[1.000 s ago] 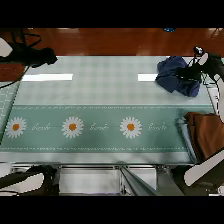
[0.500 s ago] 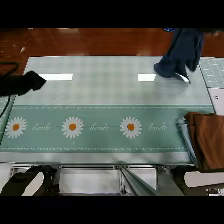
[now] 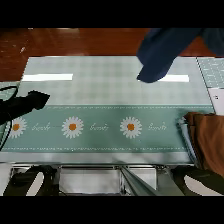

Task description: Fold the shirts.

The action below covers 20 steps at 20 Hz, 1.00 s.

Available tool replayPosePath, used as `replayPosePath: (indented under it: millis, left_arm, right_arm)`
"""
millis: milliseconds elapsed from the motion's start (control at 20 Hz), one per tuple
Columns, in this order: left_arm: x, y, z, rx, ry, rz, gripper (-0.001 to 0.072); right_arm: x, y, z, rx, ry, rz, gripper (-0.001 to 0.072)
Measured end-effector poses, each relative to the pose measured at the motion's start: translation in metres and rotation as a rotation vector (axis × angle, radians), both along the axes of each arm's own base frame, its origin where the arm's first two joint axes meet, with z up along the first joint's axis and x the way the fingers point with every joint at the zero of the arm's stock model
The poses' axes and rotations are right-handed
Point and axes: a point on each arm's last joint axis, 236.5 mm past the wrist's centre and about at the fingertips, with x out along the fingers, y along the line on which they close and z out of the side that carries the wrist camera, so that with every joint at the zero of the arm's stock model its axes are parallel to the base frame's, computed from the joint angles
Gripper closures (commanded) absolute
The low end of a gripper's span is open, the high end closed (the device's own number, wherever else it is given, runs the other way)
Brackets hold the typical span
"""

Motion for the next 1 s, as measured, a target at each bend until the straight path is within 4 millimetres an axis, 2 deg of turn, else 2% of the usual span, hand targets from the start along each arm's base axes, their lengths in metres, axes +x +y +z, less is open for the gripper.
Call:
replayPosePath:
  millis: [100, 150, 250, 500, 650, 750, 850, 900, 1000]
  left_arm:
    - [-0.001, -0.001, 0.0, -0.007, -0.003, 0.001, 0.0199]
    - [-0.001, -0.002, 0.001, -0.012, -0.005, 0.0, 0.0199]
    - [-0.001, -0.002, 0.001, -0.01, -0.01, -0.001, 0.0199]
    - [0.0, -0.002, 0.002, 0.029, -0.032, -0.034, 0.02]
    - [0.0, -0.001, 0.002, 0.061, -0.046, -0.06, 0.0199]
    - [0.0, -0.001, 0.002, 0.071, -0.049, -0.068, 0.0199]
    - [-0.001, -0.002, 0.001, 0.073, -0.045, -0.076, 0.0199]
    - [-0.002, -0.002, 0.0, 0.076, -0.043, -0.08, 0.0199]
    - [-0.002, 0.004, -0.006, 0.101, -0.02, -0.075, 0.02]
  right_arm:
    - [-0.018, 0.037, -0.016, -0.024, 0.056, 0.101, 0.068]
    - [-0.024, 0.055, -0.034, -0.044, 0.105, 0.15, 0.068]
    - [-0.032, 0.093, -0.084, -0.086, 0.238, 0.244, 0.068]
    - [-0.049, 0.191, -0.249, -0.165, 0.607, 0.417, 0.0679]
    - [-0.066, 0.242, -0.343, -0.212, 0.793, 0.481, 0.0661]
    - [-0.076, 0.267, -0.391, -0.22, 0.888, 0.503, 0.0302]
    - [-0.079, 0.281, -0.424, -0.199, 0.955, 0.496, 0.0295]
    - [-0.075, 0.281, -0.43, -0.181, 0.967, 0.48, 0.0296]
    - [-0.054, 0.264, -0.422, -0.134, 0.972, 0.429, 0.0297]
